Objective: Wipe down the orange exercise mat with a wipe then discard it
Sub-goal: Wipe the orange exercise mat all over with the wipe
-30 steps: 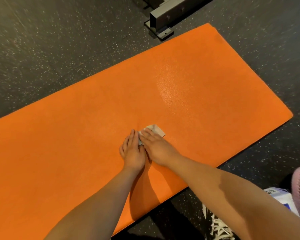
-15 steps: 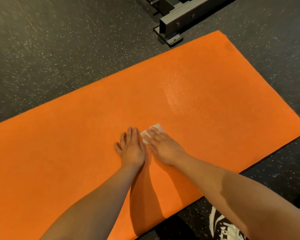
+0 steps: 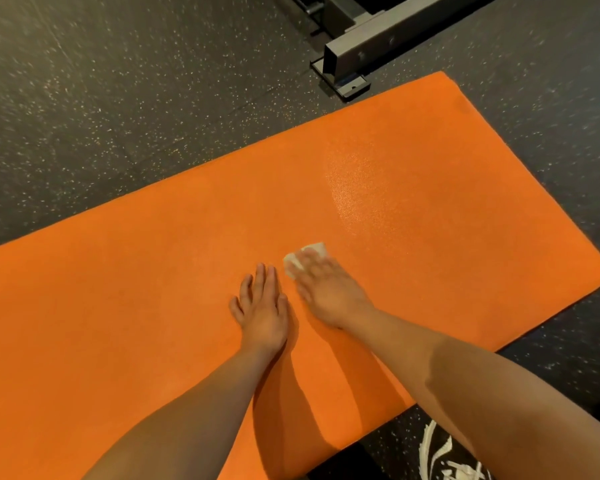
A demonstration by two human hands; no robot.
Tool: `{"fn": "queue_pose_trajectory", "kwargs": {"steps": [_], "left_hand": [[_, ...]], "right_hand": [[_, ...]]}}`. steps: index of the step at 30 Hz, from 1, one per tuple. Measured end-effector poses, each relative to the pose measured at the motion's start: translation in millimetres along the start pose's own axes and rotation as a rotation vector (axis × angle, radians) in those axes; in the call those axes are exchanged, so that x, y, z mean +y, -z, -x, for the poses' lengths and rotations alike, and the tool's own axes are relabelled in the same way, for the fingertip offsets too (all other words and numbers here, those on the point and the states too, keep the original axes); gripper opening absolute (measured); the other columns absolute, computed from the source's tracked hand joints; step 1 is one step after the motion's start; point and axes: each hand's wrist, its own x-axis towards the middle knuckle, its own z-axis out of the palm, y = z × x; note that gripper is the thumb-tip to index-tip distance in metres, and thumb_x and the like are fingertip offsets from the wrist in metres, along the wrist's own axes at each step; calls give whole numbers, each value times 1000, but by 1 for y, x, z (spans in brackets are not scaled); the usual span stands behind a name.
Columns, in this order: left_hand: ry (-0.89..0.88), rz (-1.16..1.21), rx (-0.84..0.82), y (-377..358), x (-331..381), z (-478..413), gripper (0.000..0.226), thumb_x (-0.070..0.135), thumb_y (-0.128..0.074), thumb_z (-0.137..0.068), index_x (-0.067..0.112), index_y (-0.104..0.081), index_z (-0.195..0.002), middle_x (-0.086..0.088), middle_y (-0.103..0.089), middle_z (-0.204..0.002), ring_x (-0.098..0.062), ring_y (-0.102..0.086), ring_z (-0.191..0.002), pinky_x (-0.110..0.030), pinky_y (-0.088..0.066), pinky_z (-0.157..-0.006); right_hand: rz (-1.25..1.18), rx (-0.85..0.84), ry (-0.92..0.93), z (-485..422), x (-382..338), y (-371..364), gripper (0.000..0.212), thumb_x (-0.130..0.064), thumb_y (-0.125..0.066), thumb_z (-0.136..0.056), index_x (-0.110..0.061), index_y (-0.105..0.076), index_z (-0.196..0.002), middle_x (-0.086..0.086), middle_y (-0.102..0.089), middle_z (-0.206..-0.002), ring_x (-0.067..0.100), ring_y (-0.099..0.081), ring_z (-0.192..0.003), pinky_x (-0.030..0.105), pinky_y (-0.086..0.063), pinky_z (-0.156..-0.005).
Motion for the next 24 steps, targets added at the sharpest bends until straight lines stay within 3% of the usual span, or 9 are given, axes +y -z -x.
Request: {"fn": "queue_pose_trajectory", "kwargs": {"steps": [3, 5, 7, 11, 14, 16, 21, 24], "left_hand": [[1, -38, -12, 1, 1, -1, 57, 41, -27, -107, 37, -7, -160, 16, 10, -167, -13, 11, -152, -54, 4, -119], [9, -33, -14, 1, 1, 0, 57, 41, -29, -107, 37, -9, -160, 16, 8, -167, -12, 10, -152, -52, 4, -119], [26, -30, 19, 2, 4, 0, 57, 40, -34, -105, 37, -16, -159, 15, -1, -167, -13, 1, -151, -50, -1, -117], [79, 4, 142, 11, 15, -14, 54, 39, -34, -99, 33, -33, -153, 7, -24, -163, -24, -24, -143, -49, -18, -110], [73, -8, 117, 13, 19, -31, 55, 38, -32, -103, 33, -23, -157, 8, -7, -168, -21, -10, -149, -51, -11, -114], [77, -43, 65, 11, 18, -40, 58, 40, -34, -104, 35, -15, -159, 10, 3, -168, -19, 2, -152, -54, -4, -117], [58, -25, 38, 9, 12, -42, 60, 42, -32, -105, 38, -7, -159, 13, 10, -167, -16, 11, -152, -52, 6, -117], [49, 40, 39, 12, 11, -43, 60, 37, -37, -105, 37, -11, -159, 14, 5, -167, -13, 8, -152, -48, 7, -117]], "right_hand": [[-54, 87, -350, -6, 25, 14, 58, -41, -19, -109, -28, -3, -163, 2, 5, -171, 20, 11, -156, 43, -1, -126], [-115, 90, -424, -11, 18, 15, 59, -40, -21, -110, -26, -2, -163, 4, 11, -170, 23, 14, -156, 44, 2, -126], [-128, 69, -382, -15, -5, 10, 59, -40, -22, -109, -24, -2, -163, 7, 13, -169, 27, 16, -155, 43, 6, -126], [-88, 7, -75, -18, -29, 0, 56, -39, -24, -110, -27, -10, -163, 4, 5, -170, 22, 13, -156, 39, 4, -126], [-21, -4, 27, -17, -14, 0, 56, -41, -24, -110, -32, -9, -162, -3, 4, -170, 17, 11, -156, 38, 5, -125], [15, 38, -21, -21, 1, 4, 57, -43, -23, -109, -32, -7, -162, -3, 2, -171, 16, 10, -156, 40, 4, -125], [-155, 157, -449, -43, 23, 24, 59, -42, -18, -109, -24, -4, -163, 4, 10, -170, 23, 15, -155, 44, 8, -126], [-187, 130, -354, -48, -5, 16, 59, -38, -24, -109, -21, -7, -163, 9, 10, -169, 27, 15, -155, 44, 8, -126]]}}
